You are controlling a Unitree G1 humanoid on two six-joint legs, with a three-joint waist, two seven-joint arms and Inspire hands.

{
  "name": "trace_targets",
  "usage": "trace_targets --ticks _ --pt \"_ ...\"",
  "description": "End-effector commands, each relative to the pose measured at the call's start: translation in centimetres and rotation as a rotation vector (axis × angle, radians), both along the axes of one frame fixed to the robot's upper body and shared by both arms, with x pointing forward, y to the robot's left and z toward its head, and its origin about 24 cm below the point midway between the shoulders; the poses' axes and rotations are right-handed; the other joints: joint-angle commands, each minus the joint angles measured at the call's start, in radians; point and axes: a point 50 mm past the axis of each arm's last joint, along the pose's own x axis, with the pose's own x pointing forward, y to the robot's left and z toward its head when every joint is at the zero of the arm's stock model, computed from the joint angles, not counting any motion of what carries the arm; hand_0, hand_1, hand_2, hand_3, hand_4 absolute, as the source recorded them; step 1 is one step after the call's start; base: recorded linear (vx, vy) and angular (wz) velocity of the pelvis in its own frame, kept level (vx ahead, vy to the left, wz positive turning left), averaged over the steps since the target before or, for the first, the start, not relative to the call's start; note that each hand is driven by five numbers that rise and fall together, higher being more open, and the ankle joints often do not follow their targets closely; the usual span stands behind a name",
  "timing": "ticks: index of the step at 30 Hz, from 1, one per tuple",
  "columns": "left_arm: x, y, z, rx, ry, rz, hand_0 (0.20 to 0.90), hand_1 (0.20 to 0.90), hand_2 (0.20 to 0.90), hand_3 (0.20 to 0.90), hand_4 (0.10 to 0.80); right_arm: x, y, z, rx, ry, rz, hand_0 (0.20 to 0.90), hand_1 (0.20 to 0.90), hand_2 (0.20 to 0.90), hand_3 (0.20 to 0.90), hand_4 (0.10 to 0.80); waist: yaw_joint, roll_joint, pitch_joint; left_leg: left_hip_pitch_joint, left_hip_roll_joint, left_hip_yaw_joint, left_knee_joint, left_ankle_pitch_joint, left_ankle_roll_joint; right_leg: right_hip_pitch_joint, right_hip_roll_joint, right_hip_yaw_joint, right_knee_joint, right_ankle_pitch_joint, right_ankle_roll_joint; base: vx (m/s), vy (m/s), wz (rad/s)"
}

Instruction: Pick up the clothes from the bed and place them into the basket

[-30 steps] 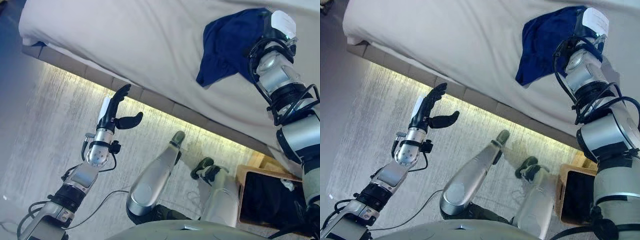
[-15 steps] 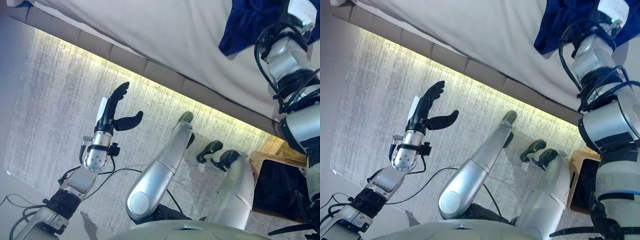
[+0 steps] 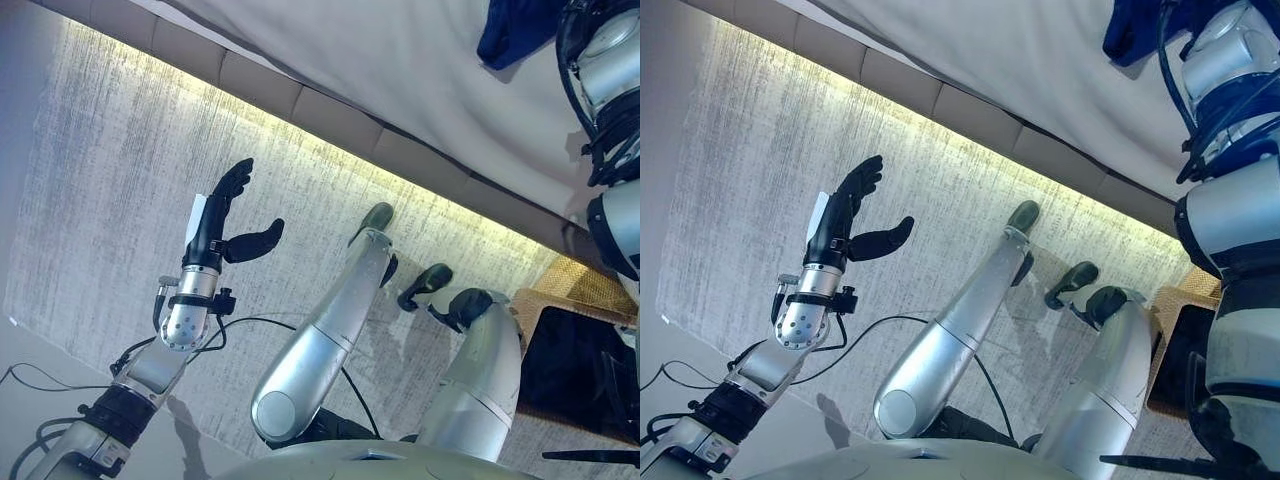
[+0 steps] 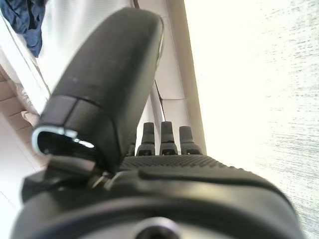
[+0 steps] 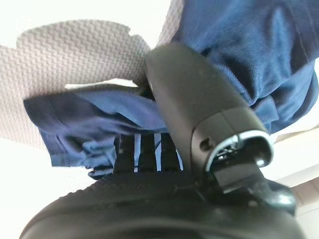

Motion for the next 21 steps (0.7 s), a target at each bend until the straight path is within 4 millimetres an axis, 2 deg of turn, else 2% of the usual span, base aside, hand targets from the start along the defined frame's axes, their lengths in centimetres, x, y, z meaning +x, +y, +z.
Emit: trace_targets --ticks 1,7,10,18,21 --pt "-0.7 0.9 3.5 -0.076 -0.209 0.023 0.9 0.9 0.9 0.9 0.8 -0.8 0.1 2.3 -0.126 -0.044 -0.012 0.3 0.3 0.3 0.2 0.1 0.018 0.041 -0.042 0.046 -0.02 0.115 0.18 -0.164 0.148 0.054 0.071 -0.043 0.048 0.025 -0.028 0.035 0.018 -0.18" --pt "-0.8 1.2 3.3 -0.046 -0.189 0.044 0.9 0.9 0.9 0.9 0.8 -0.2 0.5 1.2 -0.147 -0.011 0.022 0.3 0.3 0.3 0.2 0.1 0.011 0.017 -0.042 0.211 0.013 0.107 0.073 -0.154 0.136 0.197 0.073 -0.048 -0.059 0.064 -0.011 0.084 -0.004 -0.04" --pt "-0.4 1.6 3.2 -0.026 -0.174 0.062 0.9 0.9 0.9 0.9 0.8 0.1 0.6 0.6 -0.134 -0.014 0.043 0.3 0.3 0.3 0.2 0.1 -0.001 0.001 -0.042 0.343 0.035 0.114 -0.041 -0.129 0.127 0.321 0.073 -0.052 -0.15 0.099 0.006 0.102 -0.042 -0.03" --pt "0.5 1.5 3.4 0.009 -0.145 0.045 0.9 0.9 0.9 0.9 0.8 -0.2 -0.4 0.2 -0.093 -0.041 0.055 0.3 0.3 0.3 0.2 0.1 -0.032 -0.016 -0.044 0.621 0.059 0.12 -0.292 -0.065 0.108 0.58 0.054 -0.062 -0.358 0.166 0.041 0.039 -0.044 -0.1" --pt "0.8 1.4 3.2 0.02 -0.118 0.057 0.9 0.9 0.9 0.9 0.8 -0.1 -0.6 -0.3 -0.096 -0.037 0.068 0.3 0.3 0.3 0.2 0.1 -0.047 -0.028 -0.076 0.71 0.077 0.115 -0.394 -0.04 0.105 0.659 0.059 -0.064 -0.456 0.197 0.055 0.014 -0.013 -0.18"
